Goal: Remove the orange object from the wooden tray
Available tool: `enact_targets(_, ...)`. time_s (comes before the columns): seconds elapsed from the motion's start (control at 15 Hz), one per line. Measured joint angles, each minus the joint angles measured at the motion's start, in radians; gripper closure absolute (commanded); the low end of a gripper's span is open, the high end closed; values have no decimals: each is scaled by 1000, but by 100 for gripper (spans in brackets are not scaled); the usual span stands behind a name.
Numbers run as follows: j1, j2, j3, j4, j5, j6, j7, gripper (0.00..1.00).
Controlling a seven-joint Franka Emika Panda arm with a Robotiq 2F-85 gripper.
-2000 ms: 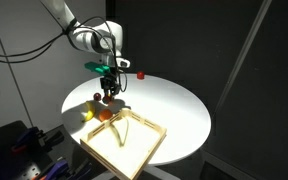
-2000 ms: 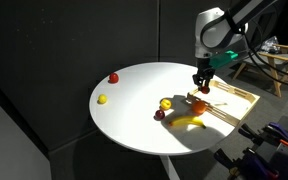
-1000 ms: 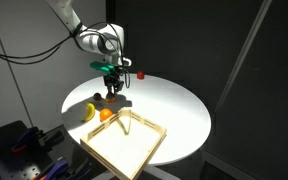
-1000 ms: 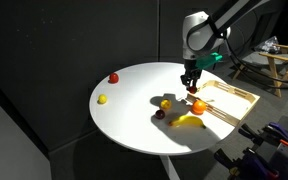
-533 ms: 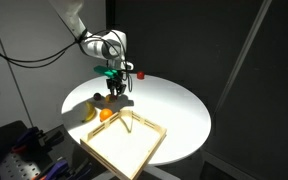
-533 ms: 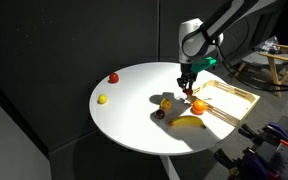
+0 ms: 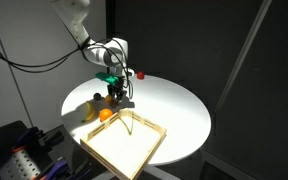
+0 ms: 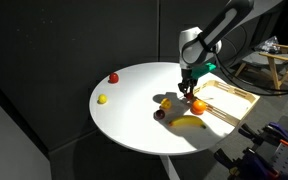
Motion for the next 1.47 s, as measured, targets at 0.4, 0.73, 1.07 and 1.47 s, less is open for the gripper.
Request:
enact_targets(0.4,0,15,-2,1,2,0,0,4)
enact_targets(0.73,0,14,-3,3,5,-2,0,0)
enact_targets(1.07,2,-23,-6,-3,5,-64,1,0)
enact_targets(1.47,5,-160,-7,-51,7,-185,31,0)
